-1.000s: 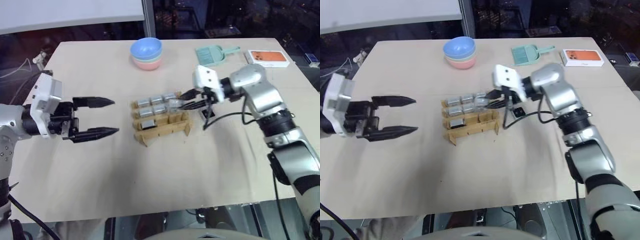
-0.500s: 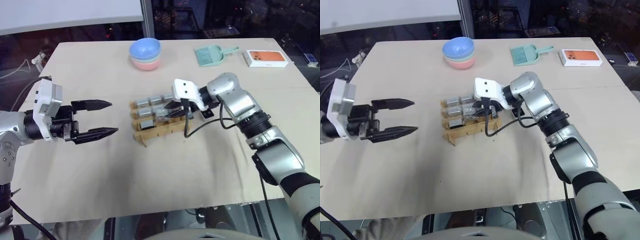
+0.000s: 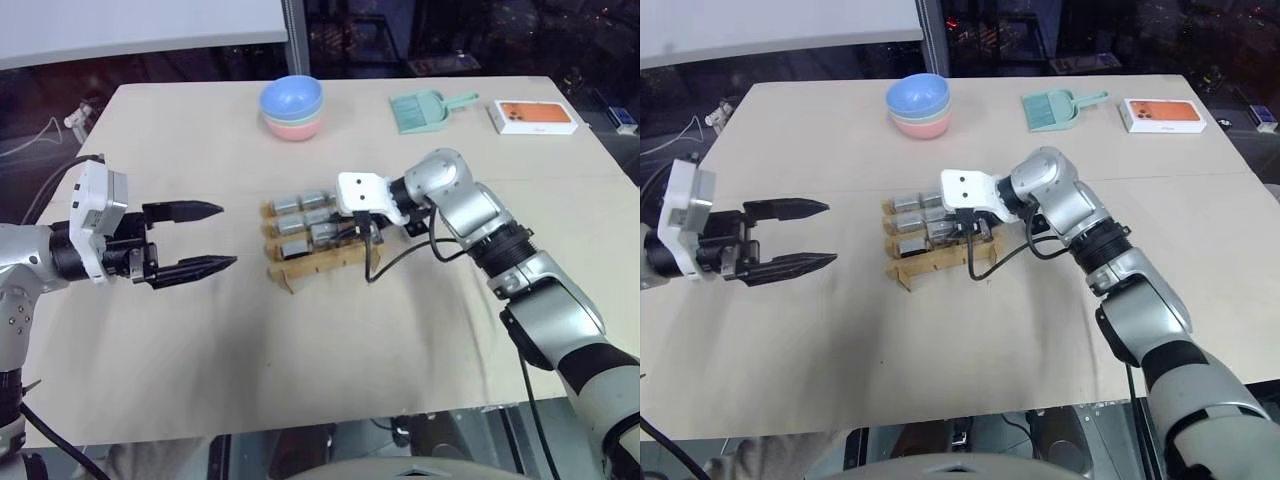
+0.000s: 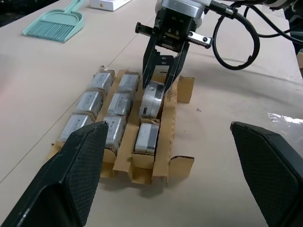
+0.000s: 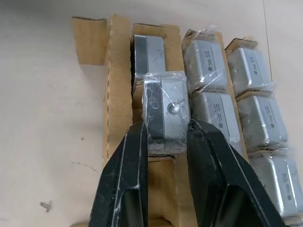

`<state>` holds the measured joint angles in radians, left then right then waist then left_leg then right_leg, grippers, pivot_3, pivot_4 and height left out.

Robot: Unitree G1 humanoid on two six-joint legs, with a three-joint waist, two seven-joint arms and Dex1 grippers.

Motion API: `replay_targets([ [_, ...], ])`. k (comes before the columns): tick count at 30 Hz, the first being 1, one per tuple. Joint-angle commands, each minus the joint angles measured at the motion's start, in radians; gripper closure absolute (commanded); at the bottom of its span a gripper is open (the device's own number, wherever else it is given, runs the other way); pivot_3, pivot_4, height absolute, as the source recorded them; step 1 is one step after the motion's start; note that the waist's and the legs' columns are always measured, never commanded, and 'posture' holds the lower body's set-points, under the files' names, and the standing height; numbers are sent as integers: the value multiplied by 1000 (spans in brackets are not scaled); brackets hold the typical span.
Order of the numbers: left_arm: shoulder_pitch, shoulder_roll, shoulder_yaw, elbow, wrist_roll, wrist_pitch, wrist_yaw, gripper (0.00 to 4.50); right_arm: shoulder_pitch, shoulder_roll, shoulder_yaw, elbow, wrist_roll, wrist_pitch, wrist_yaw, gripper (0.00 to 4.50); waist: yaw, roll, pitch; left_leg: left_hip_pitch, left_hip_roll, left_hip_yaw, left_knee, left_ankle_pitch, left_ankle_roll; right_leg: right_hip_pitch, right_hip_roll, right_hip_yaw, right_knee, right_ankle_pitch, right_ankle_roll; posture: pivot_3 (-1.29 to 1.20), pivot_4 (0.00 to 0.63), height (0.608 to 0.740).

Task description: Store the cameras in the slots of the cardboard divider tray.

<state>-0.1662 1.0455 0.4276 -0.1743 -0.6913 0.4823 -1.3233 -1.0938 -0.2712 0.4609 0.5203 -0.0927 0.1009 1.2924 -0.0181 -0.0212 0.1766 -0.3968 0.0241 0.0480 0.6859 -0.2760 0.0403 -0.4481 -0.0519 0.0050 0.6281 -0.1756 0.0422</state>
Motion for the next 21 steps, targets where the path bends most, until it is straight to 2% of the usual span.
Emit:
replay_targets([
  [1, -15, 9, 12, -29, -16, 0, 1, 209, 22, -16, 17, -27, -2, 48, 47, 2517, 2, 0, 0, 0, 0, 0, 0, 0, 0, 0, 0, 0, 0, 0, 0, 0, 150, 740],
  [6, -28, 11, 1, -22, -15, 1, -1, 209, 32, -13, 10, -59, 11, 110, 66, 113, 0, 0, 0, -1, 0, 0, 0, 0, 0, -1, 0, 0, -1, 0, 0, 0, 150, 740],
  [13, -53, 6, -24, -5, -8, -3, -7, 209, 33, -9, -31, -65, 24, 104, 7, 13, 0, 0, 0, -1, 0, 0, 0, 0, 0, -1, 0, 0, -1, 0, 0, 0, 150, 740],
  [21, -81, 5, -44, 11, -9, -4, -18, 209, 69, -1, -16, -146, 20, 45, -35, 13, 0, 0, 0, -1, 0, 0, -1, 0, 0, -1, 0, -1, -1, 0, 0, 0, 150, 740],
])
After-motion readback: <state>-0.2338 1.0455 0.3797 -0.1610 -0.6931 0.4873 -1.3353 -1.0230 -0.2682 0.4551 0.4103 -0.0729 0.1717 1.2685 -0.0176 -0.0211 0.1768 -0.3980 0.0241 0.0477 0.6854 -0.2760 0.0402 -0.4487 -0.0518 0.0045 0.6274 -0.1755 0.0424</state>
